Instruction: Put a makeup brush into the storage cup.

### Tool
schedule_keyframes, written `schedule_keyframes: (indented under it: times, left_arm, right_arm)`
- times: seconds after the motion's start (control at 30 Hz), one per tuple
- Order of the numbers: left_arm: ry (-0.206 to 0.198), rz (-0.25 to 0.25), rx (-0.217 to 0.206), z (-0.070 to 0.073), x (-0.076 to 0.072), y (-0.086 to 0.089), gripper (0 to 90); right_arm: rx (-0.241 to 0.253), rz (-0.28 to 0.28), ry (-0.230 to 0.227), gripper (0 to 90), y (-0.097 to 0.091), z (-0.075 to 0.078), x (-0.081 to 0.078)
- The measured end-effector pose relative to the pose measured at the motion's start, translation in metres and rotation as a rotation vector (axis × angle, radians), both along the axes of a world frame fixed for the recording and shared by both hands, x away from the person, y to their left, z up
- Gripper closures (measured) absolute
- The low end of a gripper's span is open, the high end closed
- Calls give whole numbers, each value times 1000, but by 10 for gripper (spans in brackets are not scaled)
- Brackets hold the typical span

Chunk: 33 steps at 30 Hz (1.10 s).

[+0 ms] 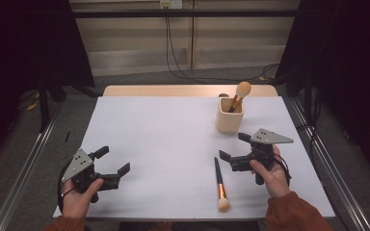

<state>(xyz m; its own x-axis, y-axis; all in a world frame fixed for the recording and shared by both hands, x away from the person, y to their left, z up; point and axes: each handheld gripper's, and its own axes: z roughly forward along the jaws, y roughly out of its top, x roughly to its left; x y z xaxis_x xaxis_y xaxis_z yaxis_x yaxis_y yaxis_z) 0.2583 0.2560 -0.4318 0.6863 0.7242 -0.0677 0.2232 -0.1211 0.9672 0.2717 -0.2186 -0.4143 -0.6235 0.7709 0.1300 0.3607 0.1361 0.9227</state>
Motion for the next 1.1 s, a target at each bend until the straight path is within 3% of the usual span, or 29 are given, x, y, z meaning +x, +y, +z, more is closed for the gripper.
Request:
schedule_keyframes:
  times: [0.17, 0.4, 0.57, 0.83, 1.1]
  left_arm:
    - [-3, 0, 1, 0, 0, 0, 24]
    - [0, 0, 1, 0, 0, 0, 24]
    - [-1, -3, 1, 0, 1, -1, 24]
    - [1, -4, 2, -1, 1, -1, 24]
    - [4, -3, 4, -1, 1, -2, 24]
  right_arm:
    - [-38, 41, 53, 8, 9, 0, 5]
    - [-88, 65, 94, 12, 14, 2, 10]
    - [-152, 84, 139, 19, 17, 1, 10]
    - [-207, 122, 253, 37, 18, -3, 12]
    - [-304, 153, 381, 53, 21, -9, 15]
